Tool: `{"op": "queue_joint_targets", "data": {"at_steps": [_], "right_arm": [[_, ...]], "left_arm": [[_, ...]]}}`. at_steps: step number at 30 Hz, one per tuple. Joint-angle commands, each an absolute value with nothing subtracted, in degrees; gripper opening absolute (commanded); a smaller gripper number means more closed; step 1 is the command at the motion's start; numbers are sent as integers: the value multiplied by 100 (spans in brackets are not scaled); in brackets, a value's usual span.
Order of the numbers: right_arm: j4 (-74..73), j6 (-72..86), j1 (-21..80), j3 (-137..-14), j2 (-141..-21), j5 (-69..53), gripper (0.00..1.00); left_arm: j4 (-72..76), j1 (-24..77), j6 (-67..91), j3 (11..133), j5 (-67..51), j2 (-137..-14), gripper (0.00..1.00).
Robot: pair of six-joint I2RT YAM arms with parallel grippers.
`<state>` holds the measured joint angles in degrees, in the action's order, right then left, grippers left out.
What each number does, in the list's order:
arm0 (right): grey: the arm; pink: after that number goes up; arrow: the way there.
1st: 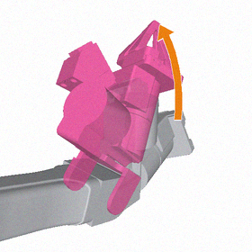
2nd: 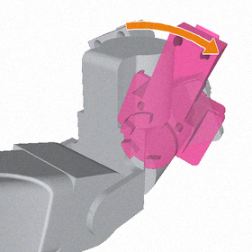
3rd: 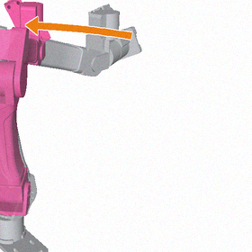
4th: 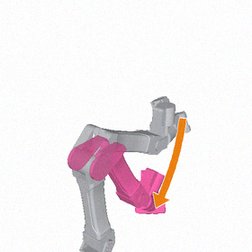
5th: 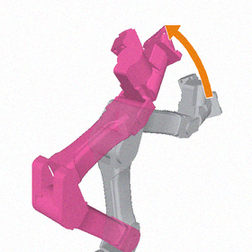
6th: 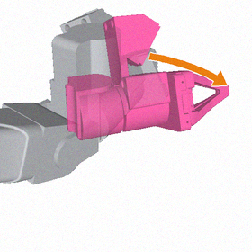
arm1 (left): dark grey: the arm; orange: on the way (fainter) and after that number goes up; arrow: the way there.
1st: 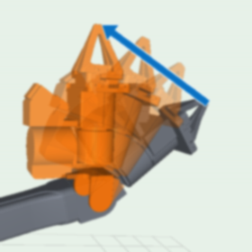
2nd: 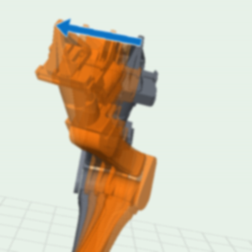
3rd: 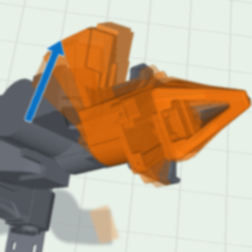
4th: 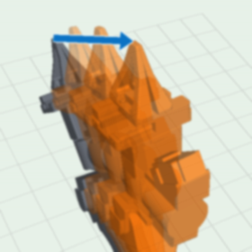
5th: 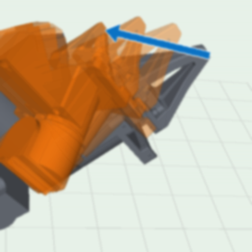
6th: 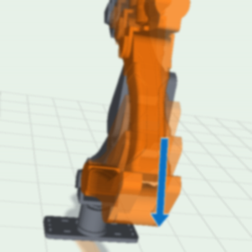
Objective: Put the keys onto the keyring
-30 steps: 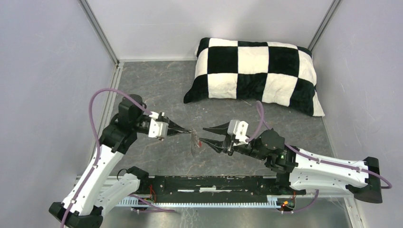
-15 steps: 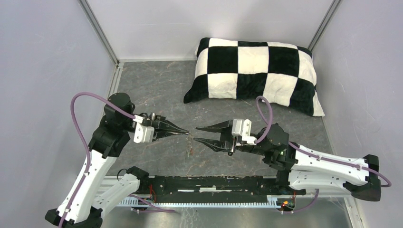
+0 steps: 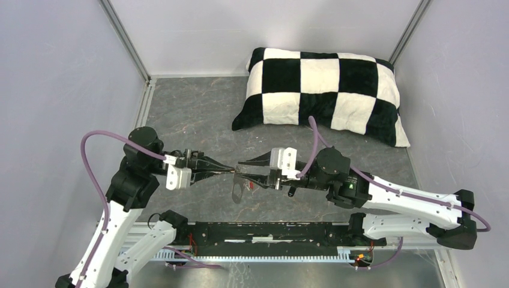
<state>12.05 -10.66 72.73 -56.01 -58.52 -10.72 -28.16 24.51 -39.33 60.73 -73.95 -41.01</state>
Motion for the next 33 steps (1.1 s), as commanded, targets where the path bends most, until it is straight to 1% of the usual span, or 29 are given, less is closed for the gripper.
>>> {"op": "queue_joint_targets", "data": {"at_steps": [1,6,12,17,26,33], "right_arm": [[170,-1602,7308,-6113,-5864,-692,38],[-669,-1977,7316,-6624,-6124,-596,38],[-921,-2161,7360,-6967,-6374,-610,38],[-1091,-2227,7414,-7110,-6542,-525,38],[-498,-2080,7425,-6592,-6335,-338,34],[-159,-1845,7425,-6432,-6303,-696,33]], "left_arm": [[-2966,2472,-4508,5977,-6922,-3929,2],[-3137,2471,-5200,5824,-6419,-3845,2],[-3530,2470,-5611,5899,-6150,-3924,2],[-3584,2470,-5655,5915,-6117,-3907,2],[-3577,2470,-5945,5754,-6871,-3564,2],[-3586,2472,-5769,5857,-6779,-3697,2]]}}
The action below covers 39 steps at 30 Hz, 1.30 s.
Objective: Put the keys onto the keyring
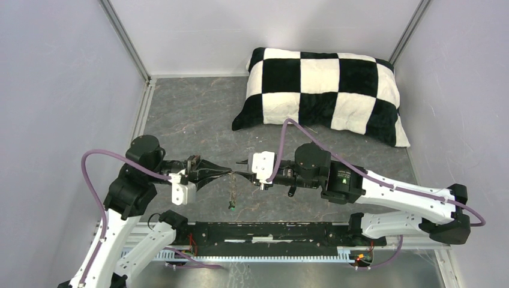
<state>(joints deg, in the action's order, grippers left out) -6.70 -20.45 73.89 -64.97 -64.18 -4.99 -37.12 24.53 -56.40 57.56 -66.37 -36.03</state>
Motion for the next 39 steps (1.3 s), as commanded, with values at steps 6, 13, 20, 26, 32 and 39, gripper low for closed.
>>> {"op": "queue_joint_targets", "data": {"at_steps": [6,13,20,26,32,39], "right_arm": [[-237,-1813,7492,-6480,-6376,-770,34],[-654,-2030,7563,-6757,-6532,-394,36],[-1025,-2218,7585,-7182,-6794,68,35],[-1252,-2294,7650,-7499,-7039,177,33],[-1441,-2309,7672,-7646,-7154,215,16],[-1091,-2248,7670,-7213,-6904,333,1]], "left_arm": [[-3587,2470,-5606,5854,-6542,-3745,2],[-3578,2470,-5462,5823,-6141,-3858,2],[-3759,2472,-5619,5794,-6120,-3863,2],[-3831,2470,-5679,5781,-6117,-3843,2],[-3832,2470,-5689,5775,-6151,-3829,2],[-3841,2474,-5543,5761,-6287,-3718,5]]}}
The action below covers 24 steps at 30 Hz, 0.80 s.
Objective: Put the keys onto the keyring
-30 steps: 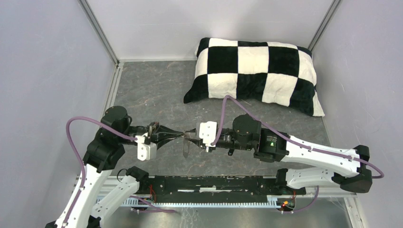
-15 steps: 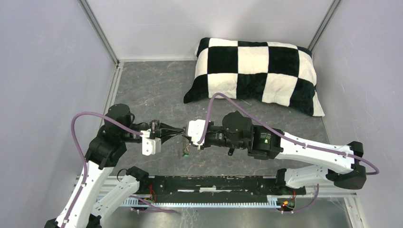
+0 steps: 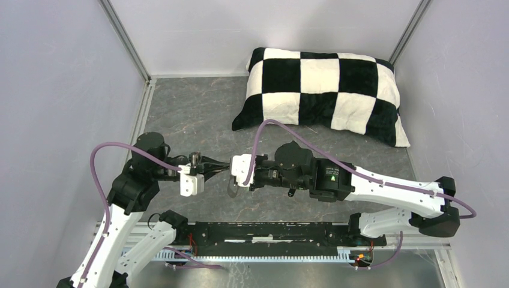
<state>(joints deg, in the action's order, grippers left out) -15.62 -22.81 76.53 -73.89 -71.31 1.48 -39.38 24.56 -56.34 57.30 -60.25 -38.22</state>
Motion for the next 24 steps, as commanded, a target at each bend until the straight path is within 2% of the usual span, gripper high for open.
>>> {"op": "queue_joint_targets", "data": {"at_steps": [1,4,8,15,24], "right_arm": [[-880,-2203,7671,-7011,-6762,333,1],[161,-1928,7671,-6156,-6267,253,1],[1671,-1545,7649,-5185,-5749,13,1],[2829,-1114,7601,-4647,-5696,-563,1],[3427,-844,7597,-4482,-5815,-752,1]], "left_arm": [[-3845,2471,-5452,5769,-6326,-3689,12],[-3907,2471,-5154,5794,-6439,-3605,32],[-4053,2474,-4762,5839,-6540,-3558,40],[-4069,2470,-4106,5940,-6779,-3666,41],[-3798,2470,-3663,5897,-6552,-3633,28]]}}
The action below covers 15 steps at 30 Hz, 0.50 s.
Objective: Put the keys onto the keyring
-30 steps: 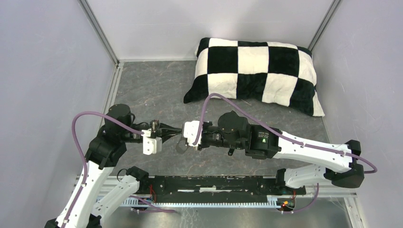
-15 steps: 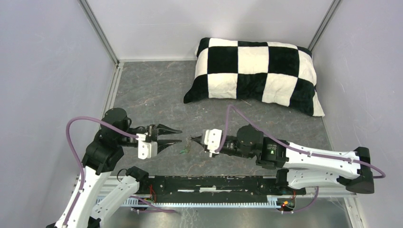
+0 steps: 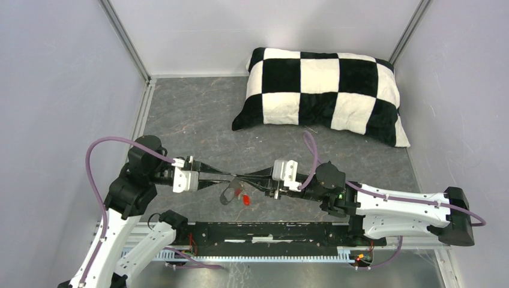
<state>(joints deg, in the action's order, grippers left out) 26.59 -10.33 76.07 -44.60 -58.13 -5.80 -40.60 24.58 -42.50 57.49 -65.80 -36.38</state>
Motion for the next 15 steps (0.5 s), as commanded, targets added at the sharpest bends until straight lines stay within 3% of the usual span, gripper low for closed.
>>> {"op": "queue_joint_targets", "data": {"at_steps": [1,15], "right_arm": [[3427,-844,7596,-4491,-5837,-771,1],[3384,-840,7588,-4561,-5984,-888,1]], "left_arm": [[-3657,2471,-3535,5867,-6519,-3616,27],[-2998,2472,-2900,5696,-6712,-3518,27]]}}
